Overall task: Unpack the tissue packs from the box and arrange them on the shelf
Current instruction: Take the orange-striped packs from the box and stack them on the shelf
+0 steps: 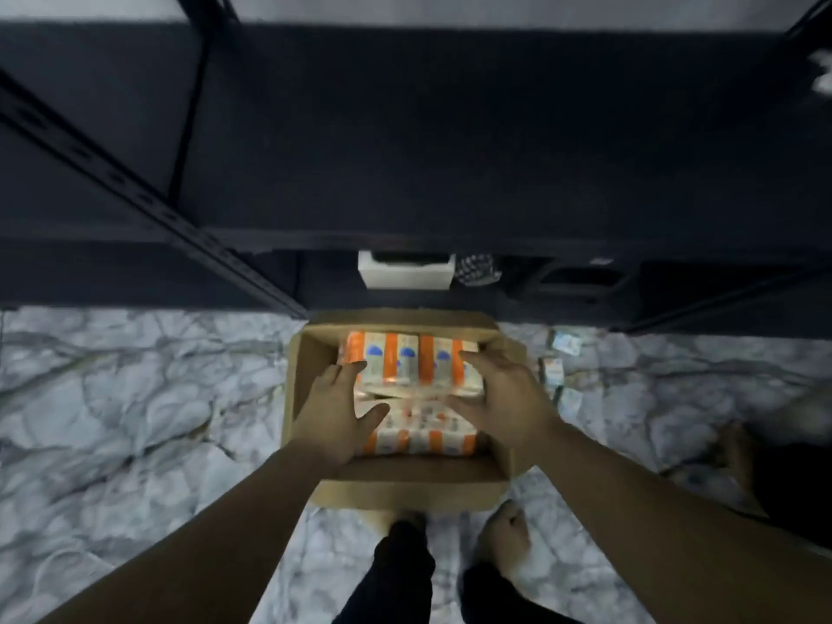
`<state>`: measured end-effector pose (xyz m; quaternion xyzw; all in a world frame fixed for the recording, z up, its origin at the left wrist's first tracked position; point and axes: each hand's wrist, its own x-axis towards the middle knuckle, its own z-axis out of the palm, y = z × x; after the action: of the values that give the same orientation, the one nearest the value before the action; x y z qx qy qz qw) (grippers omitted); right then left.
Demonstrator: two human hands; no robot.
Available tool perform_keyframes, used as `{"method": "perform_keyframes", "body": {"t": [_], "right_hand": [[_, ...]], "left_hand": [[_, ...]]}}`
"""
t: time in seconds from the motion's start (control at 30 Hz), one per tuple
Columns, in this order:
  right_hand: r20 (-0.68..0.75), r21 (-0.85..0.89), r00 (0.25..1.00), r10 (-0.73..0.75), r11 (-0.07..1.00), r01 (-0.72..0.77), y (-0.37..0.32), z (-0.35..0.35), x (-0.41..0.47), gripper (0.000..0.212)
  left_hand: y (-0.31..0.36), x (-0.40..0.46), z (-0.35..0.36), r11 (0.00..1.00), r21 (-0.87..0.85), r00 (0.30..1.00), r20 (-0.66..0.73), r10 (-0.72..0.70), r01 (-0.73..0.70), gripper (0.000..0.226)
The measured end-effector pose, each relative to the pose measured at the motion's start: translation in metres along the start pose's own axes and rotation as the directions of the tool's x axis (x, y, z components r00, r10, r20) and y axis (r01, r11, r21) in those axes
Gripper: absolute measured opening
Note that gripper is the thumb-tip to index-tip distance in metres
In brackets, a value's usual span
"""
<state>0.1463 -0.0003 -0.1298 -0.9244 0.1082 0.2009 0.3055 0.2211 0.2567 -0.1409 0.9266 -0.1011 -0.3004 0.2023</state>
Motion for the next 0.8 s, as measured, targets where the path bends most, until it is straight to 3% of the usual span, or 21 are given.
{"method": "perform_keyframes", "body": {"t": [0.13,0.27,0.3,0.43,0.53,0.7,0.8], "right_hand": [[0.058,-0.055,0.998,-0.026,0.998,0.029,0.016,0.062,0.058,0.081],[0.073,-0.039,0.995,-0.064,0.997,0.067,0.027,0.102,0.100,0.082],[0.078,-0.034,0.994,-0.075,0.996,0.078,0.029,0.110,0.107,0.083],[0.031,-0.011,0.992,-0.125,0.992,0.126,0.032,0.126,0.128,0.088],[0.012,0.035,0.989,-0.146,0.989,0.145,0.025,0.129,0.135,0.096],[0.032,0.089,0.993,-0.112,0.990,0.109,0.015,0.114,0.134,0.103],[0.051,0.088,0.995,-0.088,0.993,0.083,0.014,0.097,0.130,0.110]], "left_hand": [[-0.059,0.038,0.050,0.978,-0.084,0.982,0.007,-0.189,0.189,0.069],[-0.084,0.089,0.077,0.878,-0.339,0.937,0.036,-0.347,0.339,0.091],[-0.086,0.099,0.082,0.845,-0.402,0.930,0.056,-0.363,0.354,0.088],[-0.076,0.114,0.091,0.678,-0.656,0.914,0.046,-0.404,0.333,0.040],[-0.071,0.107,0.090,0.653,-0.721,0.932,-0.027,-0.362,0.232,0.039],[-0.075,0.091,0.075,0.655,-0.754,0.982,-0.088,-0.169,0.045,0.045],[-0.074,0.084,0.060,0.591,-0.807,0.993,-0.072,-0.090,-0.005,0.052]]}}
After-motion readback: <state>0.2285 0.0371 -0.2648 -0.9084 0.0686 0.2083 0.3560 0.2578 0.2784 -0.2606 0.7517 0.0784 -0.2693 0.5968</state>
